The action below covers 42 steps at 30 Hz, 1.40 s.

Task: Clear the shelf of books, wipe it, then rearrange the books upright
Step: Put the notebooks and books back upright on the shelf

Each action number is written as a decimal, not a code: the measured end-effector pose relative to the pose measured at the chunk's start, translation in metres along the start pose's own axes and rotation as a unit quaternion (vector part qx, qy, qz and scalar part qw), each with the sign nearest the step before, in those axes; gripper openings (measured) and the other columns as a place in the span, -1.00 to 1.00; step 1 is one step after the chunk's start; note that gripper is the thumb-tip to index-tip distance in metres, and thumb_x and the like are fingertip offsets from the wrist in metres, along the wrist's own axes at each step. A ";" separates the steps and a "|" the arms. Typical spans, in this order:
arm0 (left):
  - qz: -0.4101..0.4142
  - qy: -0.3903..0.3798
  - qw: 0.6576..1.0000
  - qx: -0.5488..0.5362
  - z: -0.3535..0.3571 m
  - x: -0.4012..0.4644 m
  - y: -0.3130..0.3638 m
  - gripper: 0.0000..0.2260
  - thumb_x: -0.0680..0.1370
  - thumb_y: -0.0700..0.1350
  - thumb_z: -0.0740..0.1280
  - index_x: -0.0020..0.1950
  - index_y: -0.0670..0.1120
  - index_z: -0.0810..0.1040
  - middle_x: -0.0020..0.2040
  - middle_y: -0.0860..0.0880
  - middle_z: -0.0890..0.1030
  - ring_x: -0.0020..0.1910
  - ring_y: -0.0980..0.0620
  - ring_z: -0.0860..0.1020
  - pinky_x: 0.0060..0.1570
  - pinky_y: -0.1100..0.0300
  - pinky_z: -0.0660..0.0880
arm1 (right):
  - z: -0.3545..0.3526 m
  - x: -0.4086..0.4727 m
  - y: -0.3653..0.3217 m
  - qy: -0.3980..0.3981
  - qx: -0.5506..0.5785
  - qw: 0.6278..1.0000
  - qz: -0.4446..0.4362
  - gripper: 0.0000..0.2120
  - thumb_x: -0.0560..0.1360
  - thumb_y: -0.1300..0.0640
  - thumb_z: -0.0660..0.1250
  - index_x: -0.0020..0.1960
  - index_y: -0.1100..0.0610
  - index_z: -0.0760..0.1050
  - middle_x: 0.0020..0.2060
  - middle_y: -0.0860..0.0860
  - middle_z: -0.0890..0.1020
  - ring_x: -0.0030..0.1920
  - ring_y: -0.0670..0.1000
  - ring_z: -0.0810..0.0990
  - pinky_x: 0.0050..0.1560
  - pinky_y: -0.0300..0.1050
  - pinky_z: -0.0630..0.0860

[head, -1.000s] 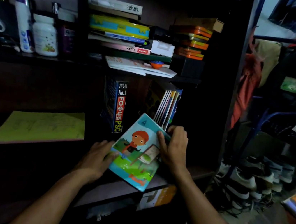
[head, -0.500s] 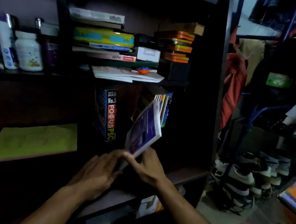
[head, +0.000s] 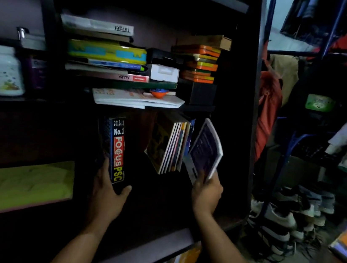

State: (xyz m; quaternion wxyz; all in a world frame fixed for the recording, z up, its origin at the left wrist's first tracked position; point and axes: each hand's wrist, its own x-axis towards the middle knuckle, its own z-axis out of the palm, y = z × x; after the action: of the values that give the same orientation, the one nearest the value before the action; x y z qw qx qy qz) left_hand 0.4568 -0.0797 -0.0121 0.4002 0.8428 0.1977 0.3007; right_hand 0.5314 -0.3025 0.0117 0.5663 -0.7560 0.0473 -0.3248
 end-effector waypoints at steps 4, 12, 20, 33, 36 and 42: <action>-0.054 -0.008 0.993 0.103 0.011 0.026 0.001 -0.08 0.49 0.20 0.45 0.65 -0.01 -0.03 0.49 -0.27 0.38 0.40 -0.35 0.39 0.35 -0.21 0.29 | 0.013 0.016 0.005 -0.062 -0.061 0.996 -0.027 -0.72 0.64 0.06 0.26 0.34 -0.06 0.45 -0.04 0.06 0.67 -0.06 0.15 0.68 -0.06 0.08 0.64; -0.047 0.002 0.983 0.176 0.022 0.051 -0.006 -0.24 0.53 0.25 0.37 0.56 -0.10 0.17 0.31 -0.28 0.53 0.25 -0.36 0.50 0.20 -0.20 0.44 | 0.028 0.024 0.019 -0.139 -0.053 0.982 -0.116 -0.66 0.63 0.10 0.27 0.30 -0.25 0.32 -0.06 -0.08 0.63 -0.06 0.04 0.68 -0.06 0.10 0.67; 0.048 -0.032 0.967 0.250 0.025 0.044 0.006 -0.29 0.62 0.22 0.22 0.64 -0.07 0.04 0.39 -0.25 0.48 0.33 -0.28 0.44 0.18 -0.09 0.47 | 0.058 0.043 0.000 -0.243 -0.095 0.960 -0.099 -0.53 0.63 -0.11 0.28 0.44 0.02 0.23 -0.02 -0.03 0.62 -0.03 0.03 0.65 -0.15 -0.15 0.52; 0.107 -0.141 0.974 0.144 0.042 0.060 0.001 -0.16 0.60 0.20 0.29 0.61 0.18 -0.28 0.55 -0.15 0.30 0.44 -0.17 0.40 0.33 -0.04 0.43 | 0.081 0.058 0.015 -0.271 -0.091 0.946 -0.151 -0.71 0.72 0.03 0.05 0.17 0.17 0.47 0.11 0.05 0.42 0.05 -0.02 0.45 0.06 -0.19 0.36; 0.093 -0.163 0.979 0.079 0.040 0.058 0.006 -0.13 0.59 0.12 0.36 0.60 0.22 -0.28 0.59 -0.08 0.24 0.48 -0.13 0.35 0.35 -0.04 0.39 | 0.083 0.060 0.018 -0.257 -0.105 0.947 -0.163 -0.76 0.70 0.05 0.13 0.29 0.13 0.41 0.15 0.02 0.43 0.11 0.03 0.52 0.04 -0.24 0.36; 0.135 -0.212 0.967 0.046 0.036 0.055 0.005 -0.03 0.55 0.04 0.44 0.58 0.27 -0.31 0.65 0.05 0.06 0.56 -0.01 0.24 0.45 0.05 0.27 | 0.079 0.052 0.015 -0.277 -0.027 0.953 -0.120 -0.62 0.59 0.19 0.33 0.23 -0.15 0.25 0.26 -0.08 0.48 0.18 -0.02 0.59 0.11 0.03 0.65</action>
State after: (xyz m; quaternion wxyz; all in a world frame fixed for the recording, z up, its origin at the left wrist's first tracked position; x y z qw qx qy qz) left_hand 0.5218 -0.0712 -0.0063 0.3495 0.9236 0.0059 0.1572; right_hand 0.6201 -0.2655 0.0096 0.4937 -0.8312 -0.1938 -0.1665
